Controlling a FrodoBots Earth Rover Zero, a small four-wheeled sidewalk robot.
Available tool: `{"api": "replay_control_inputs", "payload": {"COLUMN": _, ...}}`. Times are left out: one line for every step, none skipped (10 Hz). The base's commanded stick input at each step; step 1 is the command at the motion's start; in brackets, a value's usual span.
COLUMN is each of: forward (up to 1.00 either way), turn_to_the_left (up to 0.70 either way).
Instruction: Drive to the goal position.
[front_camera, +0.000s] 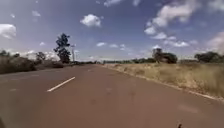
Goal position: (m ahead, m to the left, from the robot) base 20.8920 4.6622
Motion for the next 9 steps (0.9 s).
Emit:
{"api": "replay_control_inputs", "payload": {"forward": 1.00, "turn_to_the_left": 0.20}}
{"api": "replay_control_inputs", "payload": {"forward": 1.00, "turn_to_the_left": 0.34}}
{"api": "replay_control_inputs", "payload": {"forward": 1.00, "turn_to_the_left": 0.42}}
{"api": "replay_control_inputs", "payload": {"forward": 1.00, "turn_to_the_left": 0.35}}
{"api": "replay_control_inputs", "payload": {"forward": 1.00, "turn_to_the_left": 0.02}}
{"api": "replay_control_inputs", "payload": {"forward": 1.00, "turn_to_the_left": 0.02}}
{"api": "replay_control_inputs", "payload": {"forward": 1.00, "turn_to_the_left": 0.02}}
{"api": "replay_control_inputs", "payload": {"forward": 1.00, "turn_to_the_left": 0.02}}
{"api": "replay_control_inputs", "payload": {"forward": 1.00, "turn_to_the_left": 0.02}}
